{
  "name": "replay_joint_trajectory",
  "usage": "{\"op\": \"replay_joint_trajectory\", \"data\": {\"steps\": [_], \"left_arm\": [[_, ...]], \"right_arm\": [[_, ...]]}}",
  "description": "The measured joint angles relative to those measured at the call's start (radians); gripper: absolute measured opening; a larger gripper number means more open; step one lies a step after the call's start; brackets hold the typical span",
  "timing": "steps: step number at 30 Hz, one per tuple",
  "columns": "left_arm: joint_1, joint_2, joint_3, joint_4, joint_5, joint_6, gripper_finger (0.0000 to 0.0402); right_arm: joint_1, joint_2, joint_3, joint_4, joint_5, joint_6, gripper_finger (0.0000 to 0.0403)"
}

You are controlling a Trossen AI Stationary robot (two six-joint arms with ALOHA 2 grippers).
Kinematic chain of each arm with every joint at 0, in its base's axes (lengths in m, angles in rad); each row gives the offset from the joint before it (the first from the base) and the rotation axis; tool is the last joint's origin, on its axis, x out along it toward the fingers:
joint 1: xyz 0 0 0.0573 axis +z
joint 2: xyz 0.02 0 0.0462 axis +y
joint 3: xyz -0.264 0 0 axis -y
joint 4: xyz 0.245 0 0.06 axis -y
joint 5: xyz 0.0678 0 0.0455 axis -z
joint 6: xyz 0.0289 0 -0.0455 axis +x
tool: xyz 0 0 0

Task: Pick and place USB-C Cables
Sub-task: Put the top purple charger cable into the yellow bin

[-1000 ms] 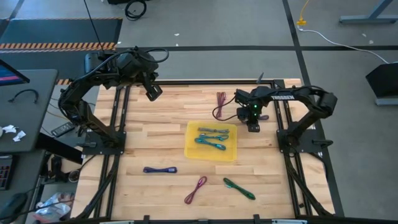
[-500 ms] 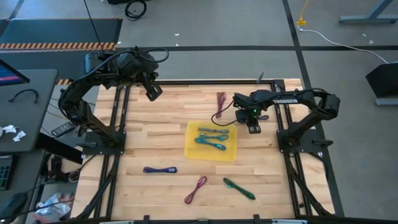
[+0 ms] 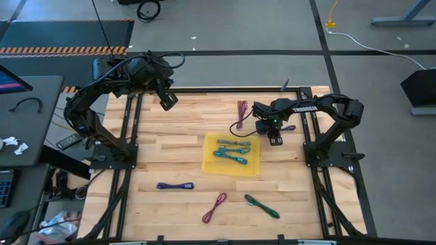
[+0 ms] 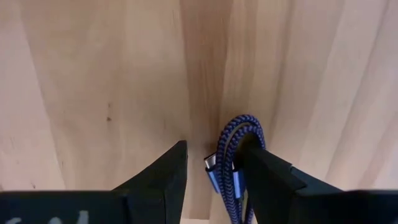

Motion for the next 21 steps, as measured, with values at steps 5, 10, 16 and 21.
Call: {"op": "replay_joint_trajectory", "data": {"steps": [5,10,16,21], "left_arm": [[0.0,0.0,0.0,0.0,0.0,0.0,0.0005],[0.0,0.0,0.0,0.0,0.0,0.0,0.0005],[0.0,0.0,0.0,0.0,0.0,0.0,0.0005],[0.0,0.0,0.0,0.0,0.0,0.0,0.0005]], "right_arm": [[0.0,-0.001,0.0,0.02,0.009,0.0,0.0154],[-0.001,0.0,-0.001,0.032,0.027,0.046,0.0113],[-0.001,0.0,0.001,0.041,0.004,0.109,0.0013],[-0.001,-0.005,0.01,0.016,0.004,0.199,0.0008]]}}
